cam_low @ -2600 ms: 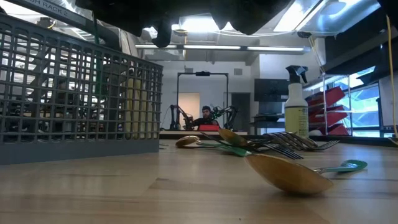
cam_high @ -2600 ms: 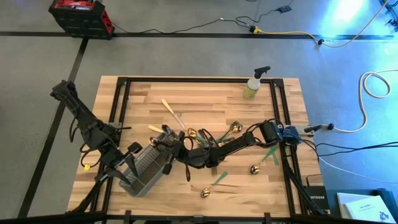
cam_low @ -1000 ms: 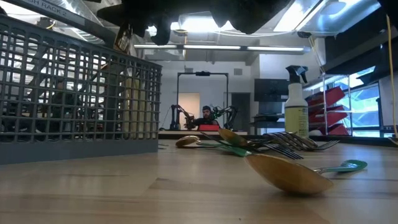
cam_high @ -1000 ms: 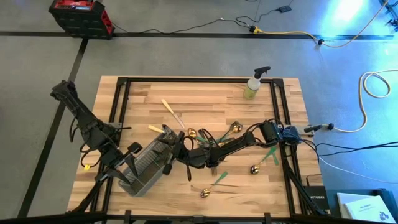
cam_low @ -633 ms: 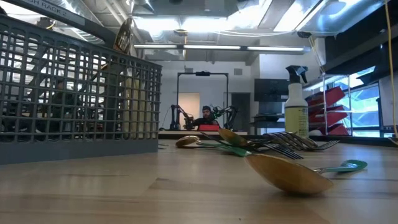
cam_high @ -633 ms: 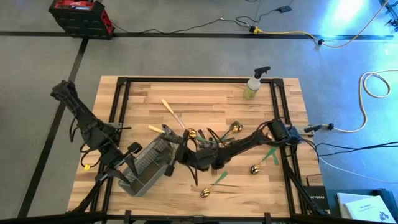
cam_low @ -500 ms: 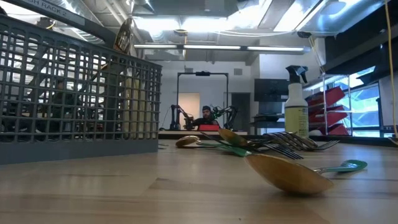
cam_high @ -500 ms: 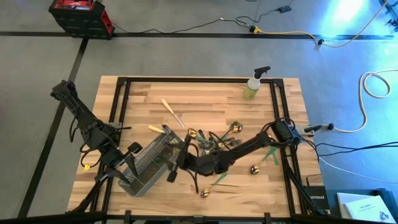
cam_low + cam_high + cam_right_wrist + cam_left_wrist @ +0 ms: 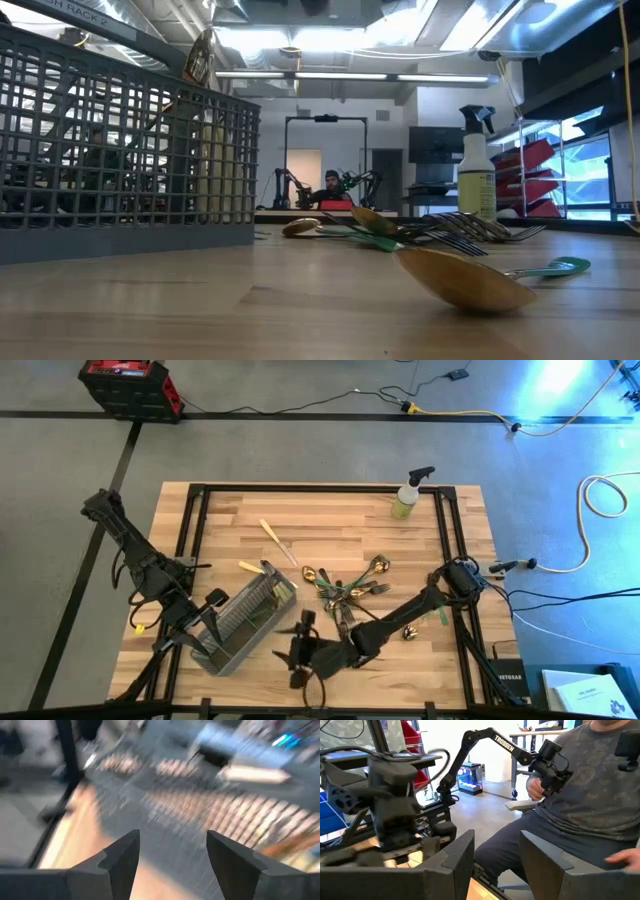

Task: Sort silverware
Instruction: Put the spoon into the silverware tray

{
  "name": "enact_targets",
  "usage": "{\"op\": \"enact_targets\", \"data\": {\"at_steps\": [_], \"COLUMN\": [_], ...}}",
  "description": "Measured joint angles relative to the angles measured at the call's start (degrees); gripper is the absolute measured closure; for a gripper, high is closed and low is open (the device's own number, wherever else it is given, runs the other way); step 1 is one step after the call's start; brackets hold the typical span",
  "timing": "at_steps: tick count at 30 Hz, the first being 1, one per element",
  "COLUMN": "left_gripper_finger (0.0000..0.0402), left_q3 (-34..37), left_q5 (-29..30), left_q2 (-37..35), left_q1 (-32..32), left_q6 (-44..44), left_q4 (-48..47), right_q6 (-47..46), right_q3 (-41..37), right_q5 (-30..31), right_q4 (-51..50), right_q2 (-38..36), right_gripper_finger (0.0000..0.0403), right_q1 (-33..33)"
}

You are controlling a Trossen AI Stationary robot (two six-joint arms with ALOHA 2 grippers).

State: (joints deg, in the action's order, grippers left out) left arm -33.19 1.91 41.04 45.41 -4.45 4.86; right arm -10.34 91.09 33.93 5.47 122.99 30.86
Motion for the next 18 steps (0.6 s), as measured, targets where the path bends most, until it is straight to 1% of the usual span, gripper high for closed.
{"op": "enact_targets", "data": {"at_steps": [2, 5, 7, 9, 12, 18], "left_gripper_finger": [0.0261, 0.0261, 0.0261, 0.0261, 0.0261, 0.0261], "left_q3": [0.0, 0.0, 0.0, 0.0, 0.0, 0.0], "left_q5": [0.0, 0.0, 0.0, 0.0, 0.0, 0.0], "left_q2": [0.0, 0.0, 0.0, 0.0, 0.0, 0.0], "left_q1": [0.0, 0.0, 0.0, 0.0, 0.0, 0.0], "left_q6": [0.0, 0.0, 0.0, 0.0, 0.0, 0.0], "left_q4": [0.0, 0.0, 0.0, 0.0, 0.0, 0.0], "right_q6": [-2.9, -4.8, -4.8, -3.3, -1.1, -1.4], "right_q3": [0.0, 0.1, 0.0, 0.0, 0.0, 0.0], "right_q5": [-4.6, -13.6, -19.9, -23.8, -24.5, -24.7], "right_q4": [-4.4, -10.7, -14.7, -18.2, -24.3, -33.5], "right_q2": [-1.0, -1.8, -1.8, -1.8, -1.8, -1.7], "right_gripper_finger": [0.0191, 0.0191, 0.0191, 0.0191, 0.0191, 0.0191], "right_q1": [0.8, 1.7, 2.4, 3.1, 3.9, 3.7]}}
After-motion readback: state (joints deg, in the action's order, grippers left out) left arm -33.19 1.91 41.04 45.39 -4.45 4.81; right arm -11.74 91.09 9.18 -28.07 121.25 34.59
